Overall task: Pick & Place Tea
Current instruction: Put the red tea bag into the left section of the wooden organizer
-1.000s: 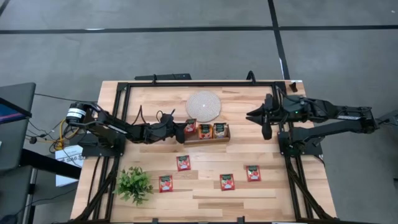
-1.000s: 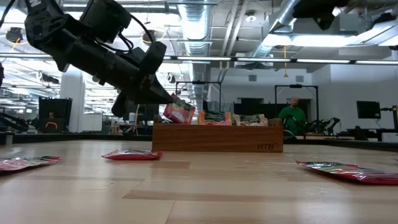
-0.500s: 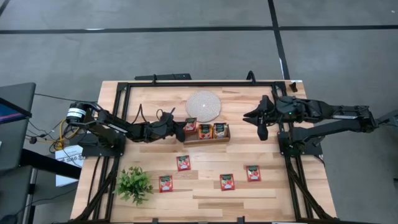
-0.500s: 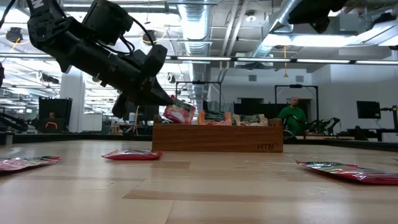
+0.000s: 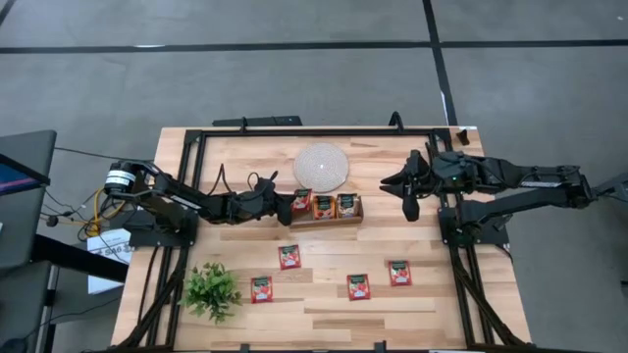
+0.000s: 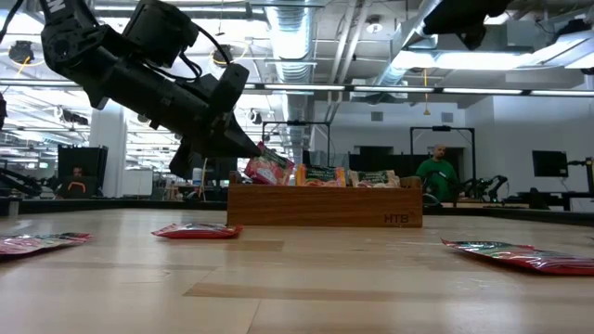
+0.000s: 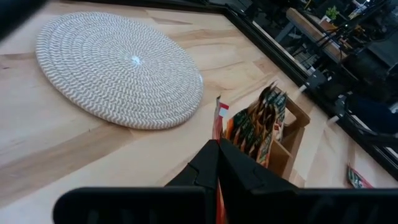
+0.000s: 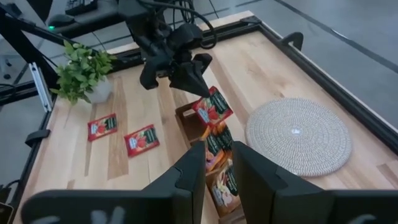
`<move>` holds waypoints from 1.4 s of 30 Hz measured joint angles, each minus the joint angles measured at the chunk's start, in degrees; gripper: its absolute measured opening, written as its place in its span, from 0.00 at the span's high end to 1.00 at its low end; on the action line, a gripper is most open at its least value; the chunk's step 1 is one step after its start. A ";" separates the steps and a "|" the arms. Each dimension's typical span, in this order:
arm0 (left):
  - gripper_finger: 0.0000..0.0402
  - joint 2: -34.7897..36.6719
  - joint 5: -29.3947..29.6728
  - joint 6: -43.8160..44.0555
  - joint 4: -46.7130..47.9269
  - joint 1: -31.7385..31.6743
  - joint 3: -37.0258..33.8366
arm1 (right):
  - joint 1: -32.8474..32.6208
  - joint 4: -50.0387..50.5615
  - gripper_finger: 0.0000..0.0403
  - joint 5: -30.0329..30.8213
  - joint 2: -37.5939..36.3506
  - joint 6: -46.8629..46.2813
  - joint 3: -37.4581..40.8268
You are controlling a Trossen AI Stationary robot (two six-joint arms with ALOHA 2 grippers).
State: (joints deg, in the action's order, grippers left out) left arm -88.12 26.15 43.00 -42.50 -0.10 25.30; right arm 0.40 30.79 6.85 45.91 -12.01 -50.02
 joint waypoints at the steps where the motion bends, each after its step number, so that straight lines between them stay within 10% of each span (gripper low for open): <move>1: 1.00 0.00 0.00 0.00 0.04 0.00 0.00 | 0.00 0.02 0.82 0.00 0.00 0.00 0.00; 26: 0.75 0.46 -2.60 -4.64 2.69 0.07 0.02 | 0.00 -0.05 0.82 0.00 0.28 -0.15 0.00; 35: 0.74 11.91 -2.73 -10.40 12.89 0.07 0.07 | 0.02 -0.05 0.82 -0.20 0.26 -0.13 0.00; 42: 0.74 22.04 -20.82 -0.97 19.73 0.81 0.07 | 0.00 0.00 0.82 -0.60 0.26 0.13 0.00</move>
State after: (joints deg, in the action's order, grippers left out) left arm -66.07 5.33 42.04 -22.77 0.71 25.36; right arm 0.40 30.79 6.25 46.17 -11.88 -50.02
